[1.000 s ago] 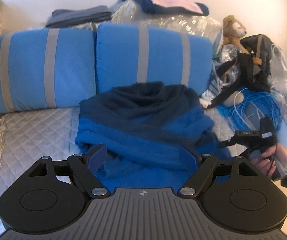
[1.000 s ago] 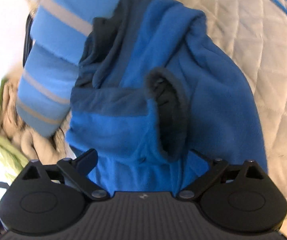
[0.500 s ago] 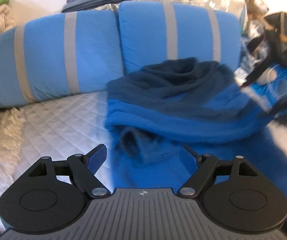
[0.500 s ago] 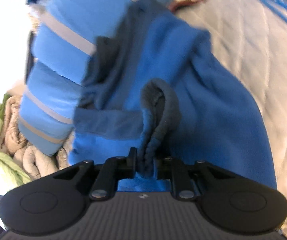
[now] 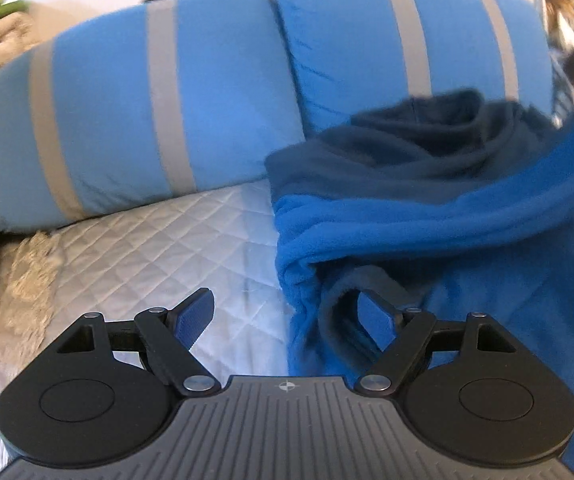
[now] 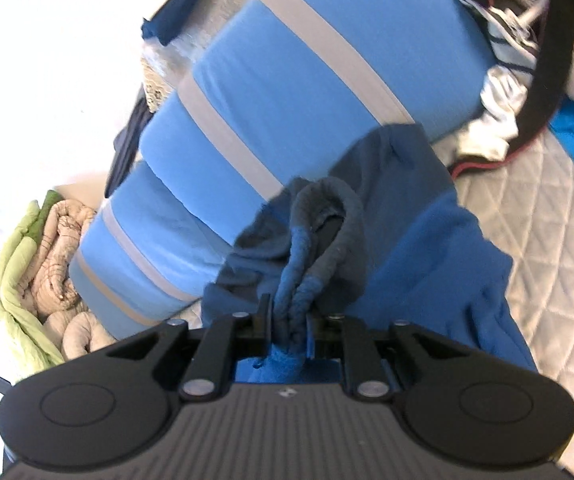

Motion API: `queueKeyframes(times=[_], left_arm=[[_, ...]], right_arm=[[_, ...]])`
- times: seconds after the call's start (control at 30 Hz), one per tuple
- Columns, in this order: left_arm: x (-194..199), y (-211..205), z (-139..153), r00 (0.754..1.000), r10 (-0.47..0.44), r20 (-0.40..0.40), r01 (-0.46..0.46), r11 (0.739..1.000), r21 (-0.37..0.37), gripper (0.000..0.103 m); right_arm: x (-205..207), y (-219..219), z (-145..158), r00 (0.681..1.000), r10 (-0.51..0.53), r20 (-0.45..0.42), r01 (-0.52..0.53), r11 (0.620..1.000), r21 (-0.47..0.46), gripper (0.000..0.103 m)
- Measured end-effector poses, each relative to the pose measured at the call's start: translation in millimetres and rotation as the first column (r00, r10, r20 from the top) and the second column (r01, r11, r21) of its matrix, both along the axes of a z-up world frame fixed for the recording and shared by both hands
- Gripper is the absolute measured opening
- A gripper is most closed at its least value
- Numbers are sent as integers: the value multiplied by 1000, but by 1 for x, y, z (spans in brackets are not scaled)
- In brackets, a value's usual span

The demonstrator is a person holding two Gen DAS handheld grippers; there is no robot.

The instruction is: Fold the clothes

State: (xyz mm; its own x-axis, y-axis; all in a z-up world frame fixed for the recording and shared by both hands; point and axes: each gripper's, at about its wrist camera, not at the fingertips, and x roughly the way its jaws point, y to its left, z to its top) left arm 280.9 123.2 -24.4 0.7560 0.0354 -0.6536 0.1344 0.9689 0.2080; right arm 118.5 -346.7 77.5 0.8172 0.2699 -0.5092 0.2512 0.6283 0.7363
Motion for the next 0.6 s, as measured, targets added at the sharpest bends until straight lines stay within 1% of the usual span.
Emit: queueKeyframes(times=[0.07,0.13,0.27,0.3,0.37,0.4,0.47,0.5,0.53,0.57,0.6], left_arm=[[12,0,-7,999,-34,-1,34,999,20,77],[22,-1,-11,999,-44,9,44,998,45,77],[43,-4,-20,996,-89,-4,89,994,58,77],[48,-3,-21,995,-98,-11,98,994,45,77],[56,0,-21,993,-112,-26,112,993,-21,76],[58,2,-20,992,-126,-29,124,990,-71,76],[59,9,-13,986,-167,-20,159,965,-208,76],[58,11,-11,982,-189,-13,180,951,-252,77],[56,10,-8,977,-214,-4,205,942,-267,77],[54,8,-7,973,-230,-2,222,940,-259,77],[54,4,-8,972,-236,-8,229,948,-223,77]], right_arm=[[5,-2,5,1000,3,9,-3,1000,0,16],[11,-3,10,1000,8,20,-8,1000,-2,16],[20,-7,15,999,11,30,-11,1000,-2,16],[22,-8,16,999,10,31,-10,1000,1,16],[26,-11,16,999,7,33,-7,1000,7,16],[27,-12,17,999,4,35,-4,1000,10,16],[28,-15,18,999,0,38,0,1000,13,16],[28,-16,19,999,-1,40,1,1000,14,16],[27,-17,20,999,-3,42,2,1000,15,16],[27,-17,20,999,-4,44,3,1000,15,16],[27,-18,20,999,-5,43,4,1000,16,16]])
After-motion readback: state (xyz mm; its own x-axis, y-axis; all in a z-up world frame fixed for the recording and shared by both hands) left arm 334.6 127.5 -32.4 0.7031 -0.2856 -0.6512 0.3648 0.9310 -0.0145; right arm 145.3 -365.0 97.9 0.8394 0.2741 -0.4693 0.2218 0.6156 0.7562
